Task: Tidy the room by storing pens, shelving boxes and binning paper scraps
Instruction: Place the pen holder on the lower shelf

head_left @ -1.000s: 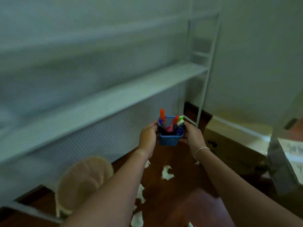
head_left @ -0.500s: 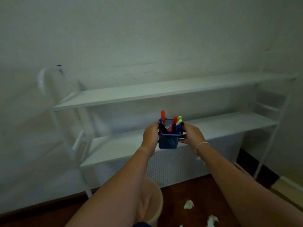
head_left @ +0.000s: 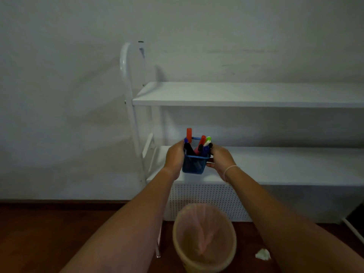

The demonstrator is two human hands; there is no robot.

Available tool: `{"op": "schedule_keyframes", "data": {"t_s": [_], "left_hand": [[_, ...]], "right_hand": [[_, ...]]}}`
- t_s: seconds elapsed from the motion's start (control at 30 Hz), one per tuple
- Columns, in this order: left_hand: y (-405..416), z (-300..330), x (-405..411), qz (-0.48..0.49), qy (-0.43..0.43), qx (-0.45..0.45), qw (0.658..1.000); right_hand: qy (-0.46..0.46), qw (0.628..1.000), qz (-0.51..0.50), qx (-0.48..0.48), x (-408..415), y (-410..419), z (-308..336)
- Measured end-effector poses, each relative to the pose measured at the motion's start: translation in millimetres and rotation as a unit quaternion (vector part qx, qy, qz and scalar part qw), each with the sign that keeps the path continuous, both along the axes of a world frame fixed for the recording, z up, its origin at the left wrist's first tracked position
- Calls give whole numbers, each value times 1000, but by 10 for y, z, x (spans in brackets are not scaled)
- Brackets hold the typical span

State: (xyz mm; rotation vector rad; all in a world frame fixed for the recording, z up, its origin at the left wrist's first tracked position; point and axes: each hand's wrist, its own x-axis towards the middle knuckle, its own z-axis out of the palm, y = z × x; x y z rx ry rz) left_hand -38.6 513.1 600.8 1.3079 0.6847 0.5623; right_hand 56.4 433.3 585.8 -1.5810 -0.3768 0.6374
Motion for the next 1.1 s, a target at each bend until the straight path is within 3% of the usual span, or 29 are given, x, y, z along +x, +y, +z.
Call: {"op": "schedule_keyframes", "data": {"t_s": [0.57, 1.1], "left_hand": [[926, -439, 178, 28, 19, -9, 999], [958, -477, 206, 61, 34, 3, 998]], "right_hand": [[-43, 998, 31, -35, 149, 986, -427], [-79, 995, -7, -53, 106, 917, -406]]}}
